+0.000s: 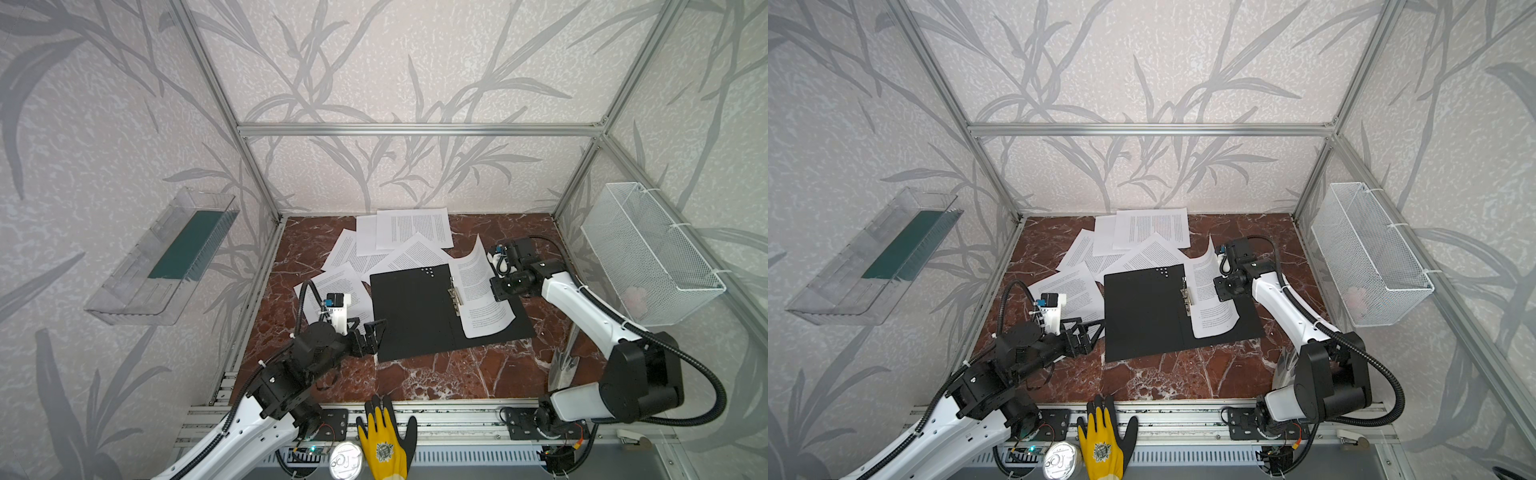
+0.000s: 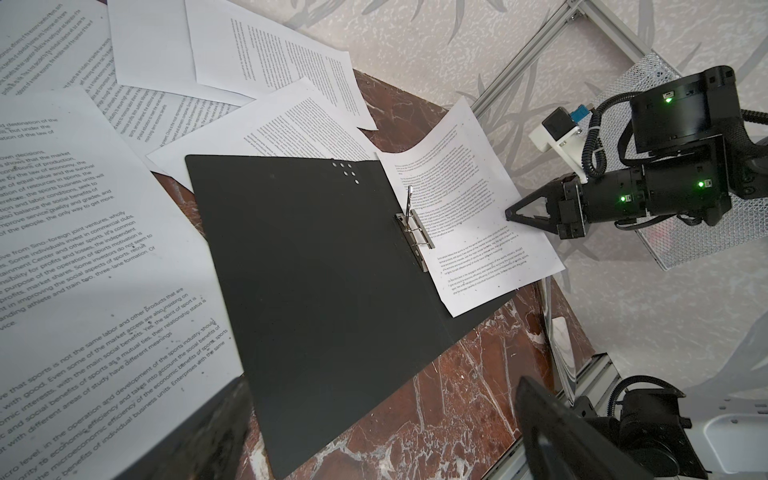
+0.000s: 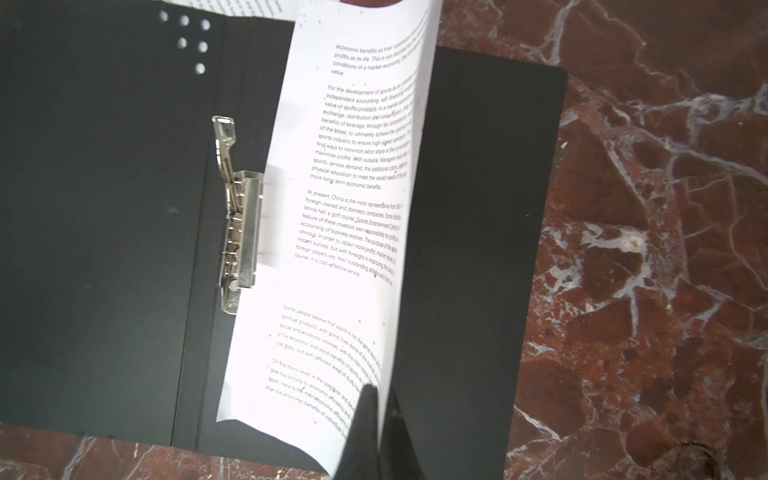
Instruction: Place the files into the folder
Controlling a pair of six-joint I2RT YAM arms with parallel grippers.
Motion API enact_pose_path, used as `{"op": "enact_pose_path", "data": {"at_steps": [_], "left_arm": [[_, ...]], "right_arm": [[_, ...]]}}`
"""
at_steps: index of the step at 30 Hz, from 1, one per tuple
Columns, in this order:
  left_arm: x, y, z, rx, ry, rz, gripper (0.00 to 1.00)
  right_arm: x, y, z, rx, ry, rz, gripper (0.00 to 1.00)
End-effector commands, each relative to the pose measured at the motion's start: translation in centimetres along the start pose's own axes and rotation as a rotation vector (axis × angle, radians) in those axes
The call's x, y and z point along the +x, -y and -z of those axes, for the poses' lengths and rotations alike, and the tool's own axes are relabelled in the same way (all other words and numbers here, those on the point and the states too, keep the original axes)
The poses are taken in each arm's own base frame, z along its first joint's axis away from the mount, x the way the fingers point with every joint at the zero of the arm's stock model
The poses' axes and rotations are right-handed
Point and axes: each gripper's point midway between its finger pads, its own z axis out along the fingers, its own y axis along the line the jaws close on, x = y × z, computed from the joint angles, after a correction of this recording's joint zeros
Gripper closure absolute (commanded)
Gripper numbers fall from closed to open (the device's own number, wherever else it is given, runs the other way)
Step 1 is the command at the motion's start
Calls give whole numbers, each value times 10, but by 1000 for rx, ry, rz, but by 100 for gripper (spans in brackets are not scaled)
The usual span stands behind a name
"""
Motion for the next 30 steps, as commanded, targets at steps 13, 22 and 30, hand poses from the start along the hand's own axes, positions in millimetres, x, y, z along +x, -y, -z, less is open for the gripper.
{"op": "enact_pose_path", "data": {"at_steps": [13, 22, 30], "left_arm": [[0, -5, -1, -28, 6, -21, 1], [0, -5, -2, -31, 3, -22, 1], [0, -6, -2, -32, 3, -22, 1]], "right_arm": [[18, 20, -6, 118, -53, 56, 100], [18, 18, -8, 95, -48, 22, 100], [19, 14, -14, 66, -77, -31, 100]]}}
